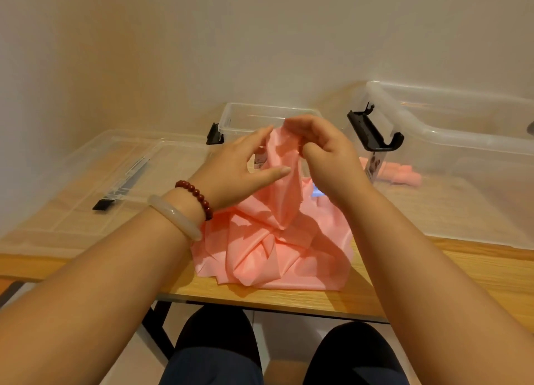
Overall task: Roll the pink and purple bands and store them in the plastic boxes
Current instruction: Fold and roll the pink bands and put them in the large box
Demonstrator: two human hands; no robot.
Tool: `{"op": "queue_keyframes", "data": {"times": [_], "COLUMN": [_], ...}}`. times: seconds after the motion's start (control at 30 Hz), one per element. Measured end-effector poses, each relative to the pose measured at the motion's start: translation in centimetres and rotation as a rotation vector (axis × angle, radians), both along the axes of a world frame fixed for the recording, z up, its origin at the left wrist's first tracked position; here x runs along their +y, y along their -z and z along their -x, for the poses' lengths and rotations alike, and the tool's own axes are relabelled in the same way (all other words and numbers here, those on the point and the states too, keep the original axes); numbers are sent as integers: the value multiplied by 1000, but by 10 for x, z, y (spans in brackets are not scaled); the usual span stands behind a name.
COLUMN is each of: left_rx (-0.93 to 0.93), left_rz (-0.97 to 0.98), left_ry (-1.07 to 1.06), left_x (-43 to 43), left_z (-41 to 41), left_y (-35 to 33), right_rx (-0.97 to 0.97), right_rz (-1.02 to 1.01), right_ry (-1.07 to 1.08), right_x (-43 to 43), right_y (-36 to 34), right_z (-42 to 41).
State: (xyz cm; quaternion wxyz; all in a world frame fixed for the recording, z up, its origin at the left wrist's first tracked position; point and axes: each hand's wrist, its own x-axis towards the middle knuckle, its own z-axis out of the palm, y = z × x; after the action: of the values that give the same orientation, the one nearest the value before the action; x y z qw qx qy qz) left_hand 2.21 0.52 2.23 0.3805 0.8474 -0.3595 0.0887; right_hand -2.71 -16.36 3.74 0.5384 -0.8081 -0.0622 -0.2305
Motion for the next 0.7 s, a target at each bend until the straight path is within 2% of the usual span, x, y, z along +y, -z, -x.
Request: {"op": "queue_keyframes", "data": {"times": [0.1,0.17,0.23,0.3,0.37,0.43,0.53,0.6,0.7], "left_rx": [31,16,9,28,20,-2,31,63,154], "left_rz": [87,134,181,214,213,185,96,41,167], "left_ry": [-22,-84,-128,-109,-92,-99,-131,-133,-28], "left_x": [-12,-13,-9,-5,-2,-1,3,6,6], "left_z": [2,0,-2,-3,-8,-13,-18,-18,-10], "left_y": [3,4,3,-1,-2,-2,-1,-2,-10], "right_rx": [7,6,17,121,306,397,284,176,63], "right_rz": [-198,-276,-76,168,248,220,140,49,128], "right_ry": [-131,-68,169,306,255,217,374,369,357], "right_x": [4,0,-10,-17,-14,-8,-10,-12,-13], "right_y": [6,11,18,27,37,49,49,38,16], "right_z": [0,-1,0,0,-1,-4,-6,-6,-9]}}
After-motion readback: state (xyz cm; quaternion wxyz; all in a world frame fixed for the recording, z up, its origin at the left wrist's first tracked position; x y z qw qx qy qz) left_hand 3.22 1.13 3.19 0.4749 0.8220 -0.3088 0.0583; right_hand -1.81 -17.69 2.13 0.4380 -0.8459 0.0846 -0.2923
